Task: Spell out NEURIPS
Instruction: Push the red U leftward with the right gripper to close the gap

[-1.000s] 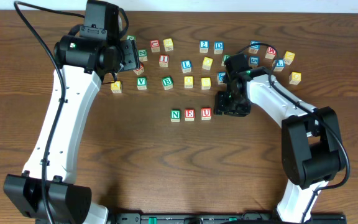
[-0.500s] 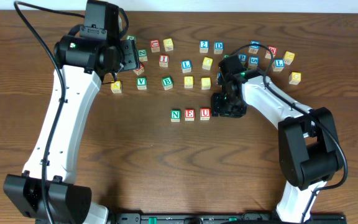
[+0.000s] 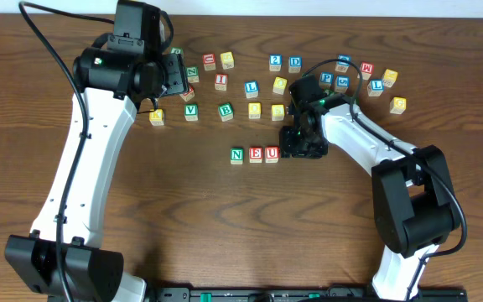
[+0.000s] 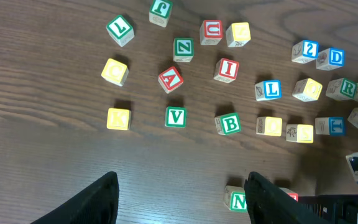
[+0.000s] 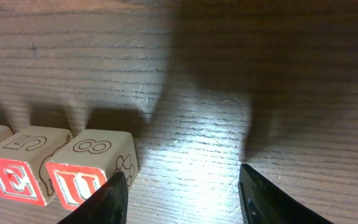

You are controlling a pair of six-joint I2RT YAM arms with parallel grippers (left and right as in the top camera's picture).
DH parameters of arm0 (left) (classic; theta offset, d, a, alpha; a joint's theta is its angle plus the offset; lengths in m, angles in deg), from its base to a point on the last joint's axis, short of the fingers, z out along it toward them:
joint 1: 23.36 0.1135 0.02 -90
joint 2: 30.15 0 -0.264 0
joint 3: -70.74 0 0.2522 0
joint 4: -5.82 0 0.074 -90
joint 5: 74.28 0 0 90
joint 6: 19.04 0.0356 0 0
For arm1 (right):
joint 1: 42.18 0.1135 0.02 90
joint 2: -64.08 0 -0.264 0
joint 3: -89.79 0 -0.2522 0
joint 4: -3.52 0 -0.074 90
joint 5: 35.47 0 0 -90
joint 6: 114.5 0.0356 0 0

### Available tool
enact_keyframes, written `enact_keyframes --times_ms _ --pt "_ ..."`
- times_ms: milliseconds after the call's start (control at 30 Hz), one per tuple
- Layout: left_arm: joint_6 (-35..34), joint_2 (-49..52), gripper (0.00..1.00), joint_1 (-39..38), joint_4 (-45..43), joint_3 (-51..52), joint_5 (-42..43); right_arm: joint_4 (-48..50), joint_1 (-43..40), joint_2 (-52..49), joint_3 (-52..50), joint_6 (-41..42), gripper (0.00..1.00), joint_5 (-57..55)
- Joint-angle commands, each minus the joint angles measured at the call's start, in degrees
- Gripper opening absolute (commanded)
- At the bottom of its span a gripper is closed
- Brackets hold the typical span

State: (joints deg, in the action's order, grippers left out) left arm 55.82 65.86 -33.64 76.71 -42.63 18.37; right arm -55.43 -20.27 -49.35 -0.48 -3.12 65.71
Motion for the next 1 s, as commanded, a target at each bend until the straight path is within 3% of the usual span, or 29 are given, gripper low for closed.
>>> enact_keyframes --times_ms 0,967 --pt "0.5 -0.5 0.64 0.2 0.0 0.4 -0.4 0.5 0.5 -0.2 0.2 0.9 0.52 1.0" --pt "0.5 -0.5 0.64 0.2 0.5 0.4 -0.4 4.1 4.0 -0.2 0.2 4.8 0.49 2.1"
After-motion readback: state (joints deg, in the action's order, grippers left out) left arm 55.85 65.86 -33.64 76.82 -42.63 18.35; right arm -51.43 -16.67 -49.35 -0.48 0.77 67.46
